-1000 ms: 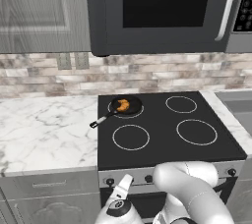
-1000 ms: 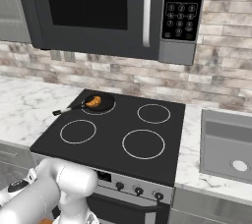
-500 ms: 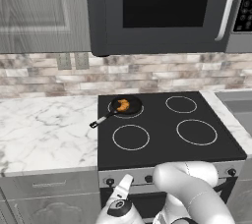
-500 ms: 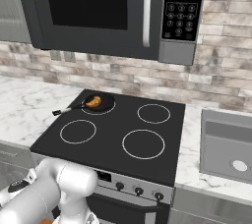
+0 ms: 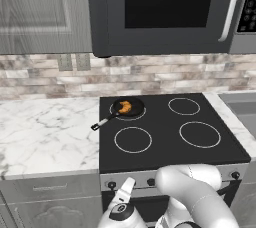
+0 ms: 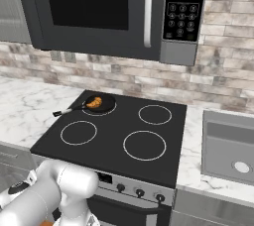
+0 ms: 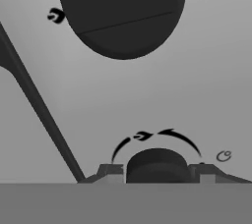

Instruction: Pick the croissant and place it on the pan. Then turn on the stove to warm the croissant.

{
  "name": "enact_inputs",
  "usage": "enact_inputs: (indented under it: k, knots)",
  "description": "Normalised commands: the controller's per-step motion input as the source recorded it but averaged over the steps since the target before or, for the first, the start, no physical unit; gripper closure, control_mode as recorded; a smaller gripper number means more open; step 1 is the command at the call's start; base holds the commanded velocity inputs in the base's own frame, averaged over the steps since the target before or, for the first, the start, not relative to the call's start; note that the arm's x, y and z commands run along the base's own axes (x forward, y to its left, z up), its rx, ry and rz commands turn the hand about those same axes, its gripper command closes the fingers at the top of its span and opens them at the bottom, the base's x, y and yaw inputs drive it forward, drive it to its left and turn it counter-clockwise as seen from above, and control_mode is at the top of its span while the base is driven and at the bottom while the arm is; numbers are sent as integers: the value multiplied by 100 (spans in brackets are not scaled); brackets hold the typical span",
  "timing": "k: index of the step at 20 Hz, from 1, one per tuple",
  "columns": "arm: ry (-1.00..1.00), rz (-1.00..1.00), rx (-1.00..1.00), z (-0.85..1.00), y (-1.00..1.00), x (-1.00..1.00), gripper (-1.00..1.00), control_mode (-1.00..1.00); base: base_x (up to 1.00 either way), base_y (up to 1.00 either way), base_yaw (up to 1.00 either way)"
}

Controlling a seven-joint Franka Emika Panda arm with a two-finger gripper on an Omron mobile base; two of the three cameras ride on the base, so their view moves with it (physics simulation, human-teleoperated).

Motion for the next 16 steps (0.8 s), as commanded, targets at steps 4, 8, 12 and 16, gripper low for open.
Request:
enact_inputs:
  k: [4,8,12,16]
  knots:
    - [0,0,0,0,0,0,100,-100,0,0,0]
    - [0,0,0,0,0,0,100,-100,0,0,0]
    - [0,0,-3,-1,0,0,100,-100,0,0,0]
    - [0,0,-10,-3,0,0,100,-100,0,0,0]
